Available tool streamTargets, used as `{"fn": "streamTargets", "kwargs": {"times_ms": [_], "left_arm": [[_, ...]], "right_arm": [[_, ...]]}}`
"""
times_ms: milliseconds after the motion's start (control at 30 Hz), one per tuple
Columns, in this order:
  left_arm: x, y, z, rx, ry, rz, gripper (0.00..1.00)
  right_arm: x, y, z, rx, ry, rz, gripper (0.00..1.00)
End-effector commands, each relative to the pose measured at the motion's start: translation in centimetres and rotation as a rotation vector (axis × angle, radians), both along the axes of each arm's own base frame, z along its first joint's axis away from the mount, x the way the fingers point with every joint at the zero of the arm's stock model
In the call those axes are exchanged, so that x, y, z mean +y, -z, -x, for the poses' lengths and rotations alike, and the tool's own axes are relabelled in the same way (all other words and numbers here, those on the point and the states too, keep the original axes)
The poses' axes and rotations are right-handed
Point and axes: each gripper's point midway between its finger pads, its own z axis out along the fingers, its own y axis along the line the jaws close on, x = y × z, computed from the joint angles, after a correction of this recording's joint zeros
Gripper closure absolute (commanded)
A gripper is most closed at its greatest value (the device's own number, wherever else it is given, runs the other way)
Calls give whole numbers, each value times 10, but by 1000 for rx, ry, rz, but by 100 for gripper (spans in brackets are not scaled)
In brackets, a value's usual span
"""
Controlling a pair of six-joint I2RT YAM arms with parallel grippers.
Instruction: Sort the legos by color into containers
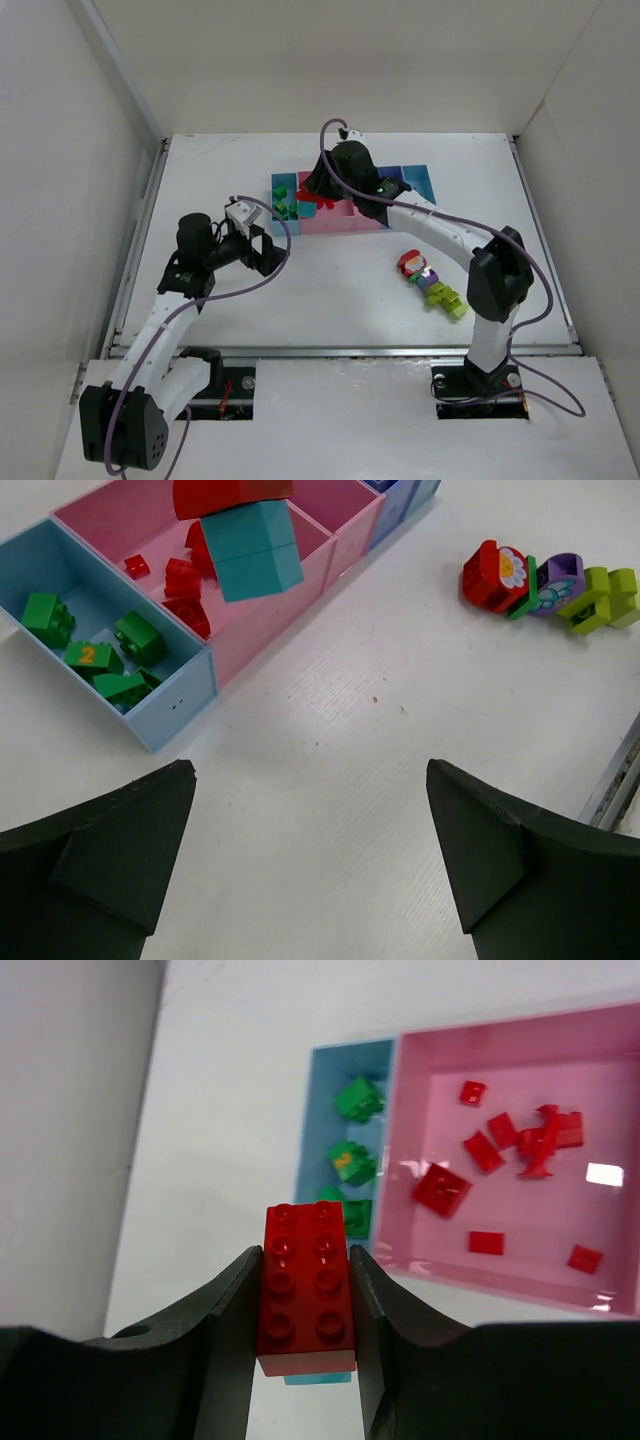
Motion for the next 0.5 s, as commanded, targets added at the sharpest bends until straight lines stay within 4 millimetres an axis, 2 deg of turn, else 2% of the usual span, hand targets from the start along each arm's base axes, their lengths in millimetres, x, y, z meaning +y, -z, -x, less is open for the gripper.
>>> {"fn": "streamTargets", "kwargs": {"times_ms": [0,33,67,133,200,233,400,467], "left_arm": [[-6,-23,-7,-72,24,48,0],[-5,-21,-10,-57,4,56,0],[-4,-24,-12,-61,-8,62,0],[-2,-25,-16,-58,-39,68,0],[0,-26,-19,-52,-67,77,0],[0,-28,-20,-64,-66,80,0],[-5,-45,-22,-71,-74,157,0],[-5,-49,-24,-68,-88,180,0]], "right_arm": [[32,-83,39,-103,-121,-159,100],[39,-83,46,-96,-134,-168,100],[50,-89,62,-98,-176,-180,100],[60,-95,77,-98,-204,-195,100],[67,-88,88,-77,-229,-197,100],[70,-77,94,-47,-233,-194,100],[77,-67,103,-15,-270,-194,100],[89,-67,116,-7,-313,-199,100]]}}
